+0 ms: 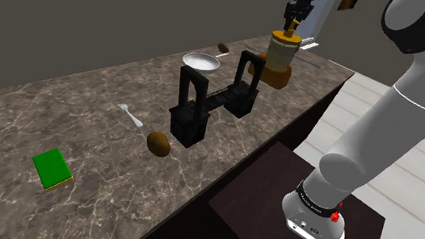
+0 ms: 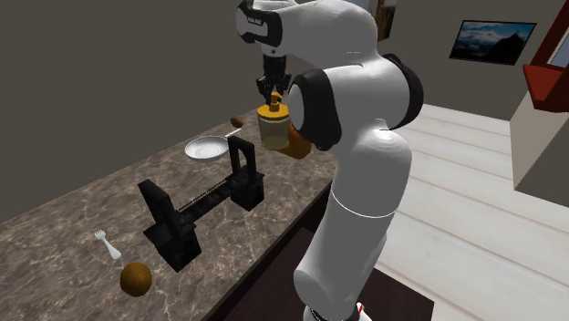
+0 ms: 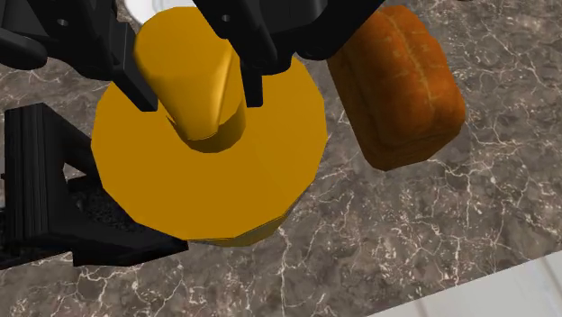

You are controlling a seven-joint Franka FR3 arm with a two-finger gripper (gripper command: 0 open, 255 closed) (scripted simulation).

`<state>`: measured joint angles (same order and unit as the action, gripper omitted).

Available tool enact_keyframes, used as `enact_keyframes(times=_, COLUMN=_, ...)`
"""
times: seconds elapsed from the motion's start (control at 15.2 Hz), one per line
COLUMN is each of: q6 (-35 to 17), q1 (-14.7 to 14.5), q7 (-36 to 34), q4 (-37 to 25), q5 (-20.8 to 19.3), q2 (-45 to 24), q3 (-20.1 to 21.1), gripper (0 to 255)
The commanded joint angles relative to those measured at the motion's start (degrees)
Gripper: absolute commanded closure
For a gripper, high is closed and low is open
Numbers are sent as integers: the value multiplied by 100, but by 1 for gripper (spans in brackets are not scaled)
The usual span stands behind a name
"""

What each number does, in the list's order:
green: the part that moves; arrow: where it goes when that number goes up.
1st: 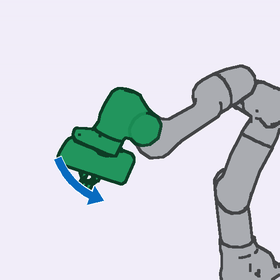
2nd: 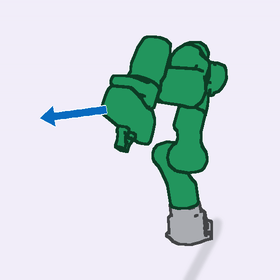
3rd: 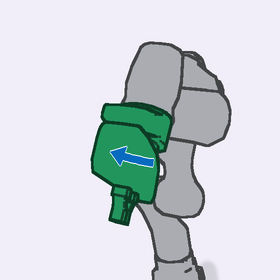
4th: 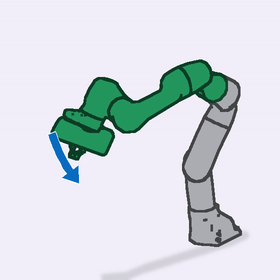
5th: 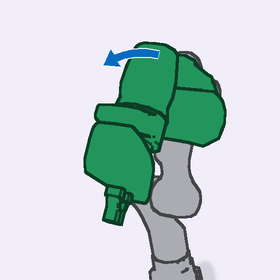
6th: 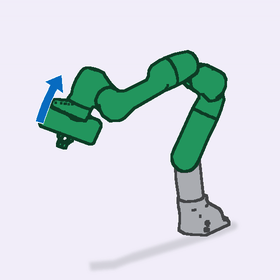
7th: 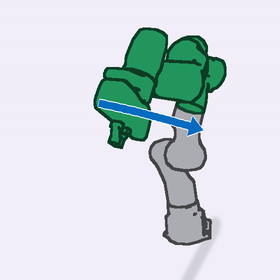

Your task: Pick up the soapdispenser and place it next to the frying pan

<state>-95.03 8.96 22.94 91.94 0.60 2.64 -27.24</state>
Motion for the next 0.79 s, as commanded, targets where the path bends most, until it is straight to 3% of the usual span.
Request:
enact_keyframes(times=0.0, q6=-142, q1=4, q7=33, q4=-222, q5=188, q2=-399, q3=-24, gripper=255)
enact_keyframes(times=0.4, q6=-424, q1=99, q7=70, q4=-980, q5=718, q2=-1565, q3=23, gripper=255)
enact_keyframes(times=0.73, q6=-454, q1=298, q7=46, q4=-1960, q5=1146, q2=-2655, q3=144, gripper=255)
